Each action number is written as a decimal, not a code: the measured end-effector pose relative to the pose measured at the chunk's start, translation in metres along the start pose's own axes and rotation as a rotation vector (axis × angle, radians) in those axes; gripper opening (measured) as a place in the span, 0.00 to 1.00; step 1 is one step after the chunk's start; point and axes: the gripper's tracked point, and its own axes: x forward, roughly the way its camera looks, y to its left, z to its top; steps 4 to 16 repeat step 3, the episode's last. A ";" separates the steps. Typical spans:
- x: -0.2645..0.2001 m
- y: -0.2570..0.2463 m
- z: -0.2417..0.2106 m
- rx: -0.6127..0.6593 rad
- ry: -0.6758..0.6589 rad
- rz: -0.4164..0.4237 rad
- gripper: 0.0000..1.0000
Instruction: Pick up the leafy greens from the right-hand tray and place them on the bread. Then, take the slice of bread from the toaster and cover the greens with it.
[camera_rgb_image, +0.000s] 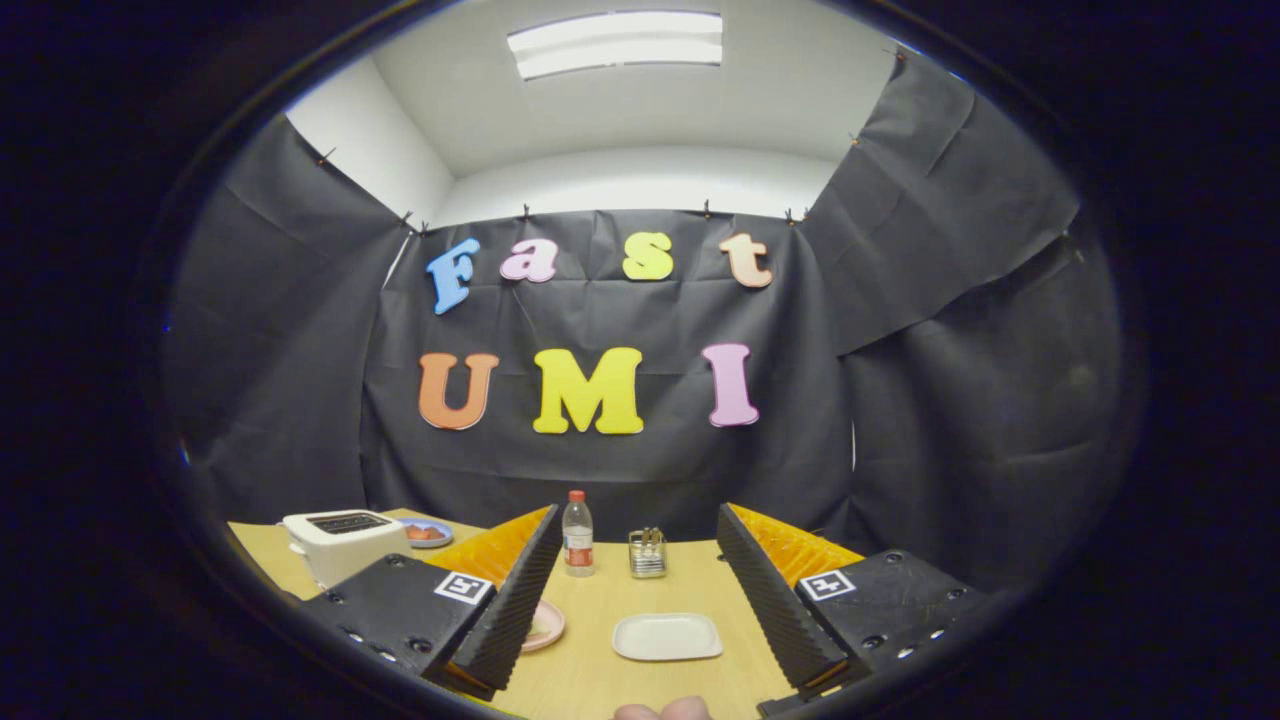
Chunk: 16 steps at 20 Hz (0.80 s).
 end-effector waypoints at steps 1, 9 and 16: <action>0.000 0.002 -0.001 0.002 0.003 0.006 0.95; 0.000 0.006 -0.004 0.003 0.009 0.016 0.95; 0.000 0.006 -0.004 0.003 0.009 0.016 0.95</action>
